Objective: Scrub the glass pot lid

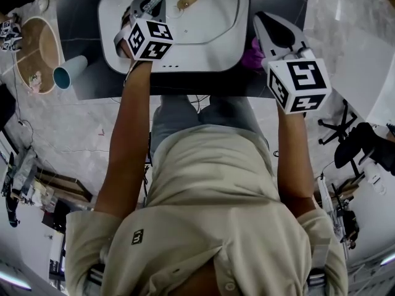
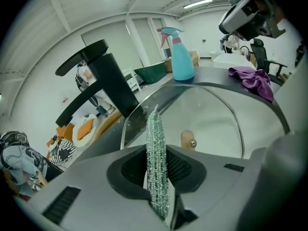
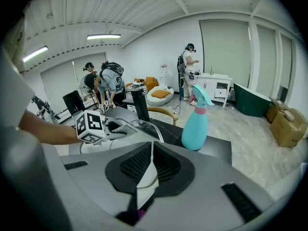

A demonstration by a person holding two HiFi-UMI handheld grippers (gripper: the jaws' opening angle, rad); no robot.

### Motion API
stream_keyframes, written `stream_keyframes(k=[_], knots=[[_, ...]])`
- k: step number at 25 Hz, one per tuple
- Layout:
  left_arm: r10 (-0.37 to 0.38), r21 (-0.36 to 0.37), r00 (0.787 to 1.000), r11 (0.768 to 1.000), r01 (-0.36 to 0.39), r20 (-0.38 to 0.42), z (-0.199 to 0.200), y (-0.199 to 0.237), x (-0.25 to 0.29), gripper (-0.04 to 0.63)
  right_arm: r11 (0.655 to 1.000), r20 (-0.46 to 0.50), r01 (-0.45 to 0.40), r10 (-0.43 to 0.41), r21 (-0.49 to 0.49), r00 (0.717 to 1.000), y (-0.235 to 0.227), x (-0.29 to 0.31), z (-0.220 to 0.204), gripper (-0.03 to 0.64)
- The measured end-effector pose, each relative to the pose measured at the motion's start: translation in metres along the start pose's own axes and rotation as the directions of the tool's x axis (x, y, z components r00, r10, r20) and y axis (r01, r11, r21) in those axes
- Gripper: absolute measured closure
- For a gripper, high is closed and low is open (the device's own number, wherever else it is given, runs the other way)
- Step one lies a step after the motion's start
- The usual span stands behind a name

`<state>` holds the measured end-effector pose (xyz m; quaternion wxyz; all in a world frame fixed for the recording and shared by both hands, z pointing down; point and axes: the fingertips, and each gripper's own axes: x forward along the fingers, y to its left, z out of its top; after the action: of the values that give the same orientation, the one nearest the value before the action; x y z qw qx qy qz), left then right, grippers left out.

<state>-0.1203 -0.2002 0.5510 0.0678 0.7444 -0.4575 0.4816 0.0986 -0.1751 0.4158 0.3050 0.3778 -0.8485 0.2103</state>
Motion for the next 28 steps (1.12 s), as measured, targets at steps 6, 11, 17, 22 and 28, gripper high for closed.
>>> stream_keyframes(k=[6,11,17,22,28], knots=[[-0.086,0.066,0.996,0.994,0.084,0.032,0.03,-0.046,0.012,0.505,0.999,0.003,0.027,-0.027,0.028,1.0,-0.01,-0.01,-0.012,0.589],[-0.158,0.12,0.986,0.981,0.15,0.061,0.06,-0.09,0.021,0.506,0.997,-0.001,0.051,-0.051,0.051,0.999,-0.019,-0.02,-0.025,0.589],[-0.239,0.184,0.967,0.958,0.22,0.089,0.088,-0.133,0.024,0.506,0.996,0.0,0.064,-0.064,0.06,0.998,-0.022,-0.026,-0.033,0.589],[-0.267,0.203,0.959,0.948,0.245,0.091,0.09,-0.144,0.027,0.506,0.996,-0.009,0.062,-0.062,0.061,0.998,-0.019,-0.026,-0.037,0.589],[-0.276,0.209,0.956,0.945,0.251,0.099,0.087,-0.143,0.025,0.506,0.996,-0.013,0.056,-0.055,0.063,0.998,-0.014,-0.022,-0.038,0.589]])
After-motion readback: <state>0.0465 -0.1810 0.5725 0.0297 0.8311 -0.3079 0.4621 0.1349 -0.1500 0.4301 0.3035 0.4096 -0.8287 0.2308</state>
